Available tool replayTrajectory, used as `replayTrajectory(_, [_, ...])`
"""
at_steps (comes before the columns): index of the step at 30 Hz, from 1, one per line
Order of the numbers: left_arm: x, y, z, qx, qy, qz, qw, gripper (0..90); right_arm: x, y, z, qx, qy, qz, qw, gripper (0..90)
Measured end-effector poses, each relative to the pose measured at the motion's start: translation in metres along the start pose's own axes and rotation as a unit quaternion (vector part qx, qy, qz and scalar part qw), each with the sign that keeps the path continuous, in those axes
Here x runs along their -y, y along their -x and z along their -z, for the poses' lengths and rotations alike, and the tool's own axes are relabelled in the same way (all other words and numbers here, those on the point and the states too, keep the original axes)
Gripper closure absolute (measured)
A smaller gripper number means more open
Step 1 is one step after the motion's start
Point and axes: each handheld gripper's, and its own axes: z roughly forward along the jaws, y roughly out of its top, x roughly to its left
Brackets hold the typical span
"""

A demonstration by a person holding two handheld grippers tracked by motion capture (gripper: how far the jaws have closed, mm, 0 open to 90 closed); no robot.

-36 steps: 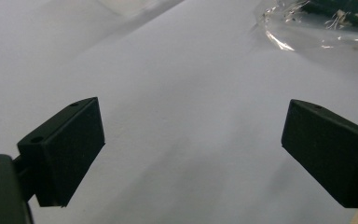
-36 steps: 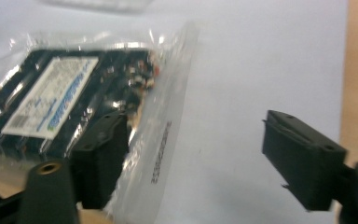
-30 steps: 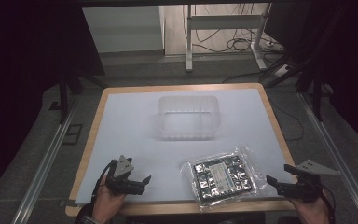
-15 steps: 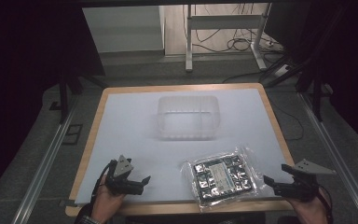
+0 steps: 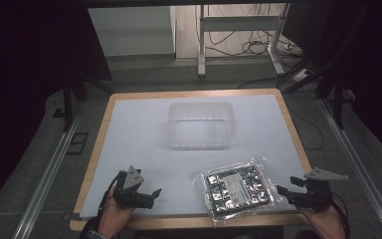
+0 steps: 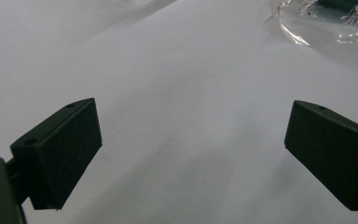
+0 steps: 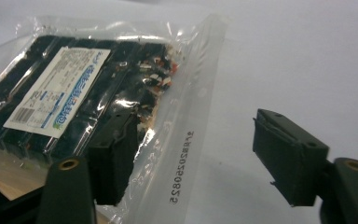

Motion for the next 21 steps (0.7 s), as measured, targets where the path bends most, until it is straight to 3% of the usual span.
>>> replayTrajectory(4, [0.000, 0.000, 0.000, -0.001, -0.001, -0.001, 1.0000, 3.6, -0.003, -0.001, -0.006, -0.020, -0.017, 0.000, 0.9997, 32.4])
replayTrajectory(8, [0.000, 0.000, 0.000, 0.000, -0.001, -0.002, 1.0000, 3.7, -0.005, -0.003, -0.010, -0.012, -0.020, 0.008, 0.9997, 33.3])
replayTrajectory(13, [0.000, 0.001, -0.001, -0.001, -0.003, -0.005, 1.0000, 3.7, -0.008, -0.001, -0.014, -0.018, -0.018, 0.005, 0.9997, 40.1])
replayTrajectory(21, [-0.001, 0.002, -0.001, -0.002, -0.005, -0.009, 0.9999, 3.8, -0.011, 0.001, -0.028, -0.028, -0.036, 0.012, 0.9989, 47.3])
